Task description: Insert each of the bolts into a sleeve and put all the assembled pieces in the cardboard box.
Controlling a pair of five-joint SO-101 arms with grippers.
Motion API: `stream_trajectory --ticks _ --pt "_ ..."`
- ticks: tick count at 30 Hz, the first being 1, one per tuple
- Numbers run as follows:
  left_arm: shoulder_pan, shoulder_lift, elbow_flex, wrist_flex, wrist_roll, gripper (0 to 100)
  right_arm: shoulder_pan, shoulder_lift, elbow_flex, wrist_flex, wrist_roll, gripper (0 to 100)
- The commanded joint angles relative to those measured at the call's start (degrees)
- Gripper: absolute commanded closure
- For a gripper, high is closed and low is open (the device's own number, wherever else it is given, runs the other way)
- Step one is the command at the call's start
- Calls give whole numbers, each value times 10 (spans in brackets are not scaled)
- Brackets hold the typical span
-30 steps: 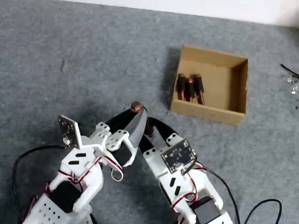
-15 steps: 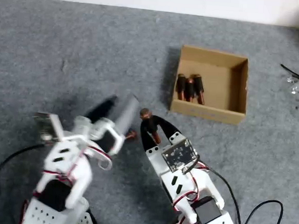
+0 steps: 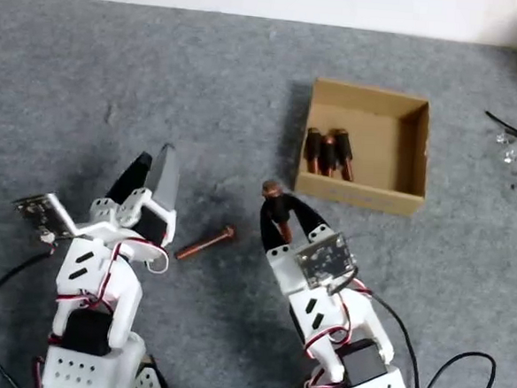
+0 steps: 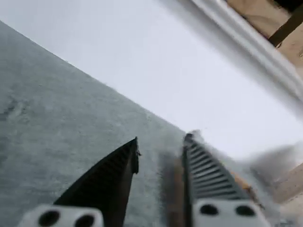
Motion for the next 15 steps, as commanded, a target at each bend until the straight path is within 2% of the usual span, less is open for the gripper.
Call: stream_trajectory --ticks 1,4,7,12,15 --pt "-34 -7 28 -2 -97 992 27 -7 55 -20 -25 994" --pt "-60 -6 60 2 -144 987 45 -7 55 -20 -25 994" --pt "-88 -6 59 42 -195 995 67 -7 55 -20 -29 994" --pt "-93 -8 59 140 -275 995 106 -6 55 -20 -83 994" --pt "-93 -6 59 147 -303 994 117 -5 55 -18 -83 994"
